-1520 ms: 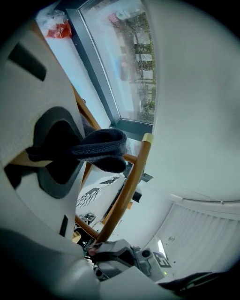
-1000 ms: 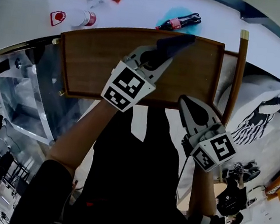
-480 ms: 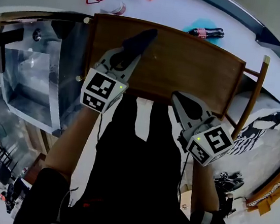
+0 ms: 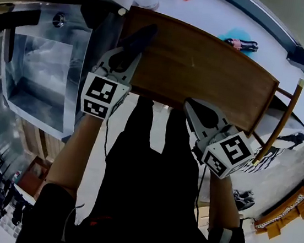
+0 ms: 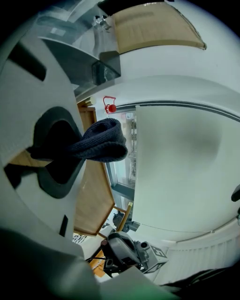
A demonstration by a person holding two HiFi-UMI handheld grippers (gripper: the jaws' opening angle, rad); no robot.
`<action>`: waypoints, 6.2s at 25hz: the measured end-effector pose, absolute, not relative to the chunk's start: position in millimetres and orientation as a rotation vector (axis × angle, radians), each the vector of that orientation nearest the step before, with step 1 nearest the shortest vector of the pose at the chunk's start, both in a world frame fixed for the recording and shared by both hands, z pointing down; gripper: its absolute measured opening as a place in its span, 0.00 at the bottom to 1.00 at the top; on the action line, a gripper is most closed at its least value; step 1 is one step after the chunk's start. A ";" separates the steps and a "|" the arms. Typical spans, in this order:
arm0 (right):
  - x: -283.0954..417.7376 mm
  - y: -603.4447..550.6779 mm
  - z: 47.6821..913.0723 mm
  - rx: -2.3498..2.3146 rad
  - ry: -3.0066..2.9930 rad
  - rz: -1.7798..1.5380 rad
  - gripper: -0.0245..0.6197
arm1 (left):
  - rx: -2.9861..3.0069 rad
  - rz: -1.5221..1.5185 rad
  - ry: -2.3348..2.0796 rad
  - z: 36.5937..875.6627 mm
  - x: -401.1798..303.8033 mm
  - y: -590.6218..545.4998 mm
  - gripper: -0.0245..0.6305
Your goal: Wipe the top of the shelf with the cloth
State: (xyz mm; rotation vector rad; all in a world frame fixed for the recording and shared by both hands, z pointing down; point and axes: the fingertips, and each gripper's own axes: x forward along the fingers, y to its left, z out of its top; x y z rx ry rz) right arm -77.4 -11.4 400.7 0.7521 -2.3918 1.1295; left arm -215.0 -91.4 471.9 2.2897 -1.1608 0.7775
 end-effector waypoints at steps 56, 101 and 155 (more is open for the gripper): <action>17.1 18.5 426.7 0.992 -2.310 1.276 0.05 | 2.304 1.025 -0.840 566.1 -108.4 -55.1 0.12; 174.2 41.2 427.8 1.277 -2.275 1.404 0.05 | 2.465 1.058 -0.438 568.7 128.9 -33.5 0.12; -73.9 14.8 390.8 0.773 -2.425 1.167 0.05 | 2.346 0.697 -1.004 469.0 -176.9 -34.9 0.12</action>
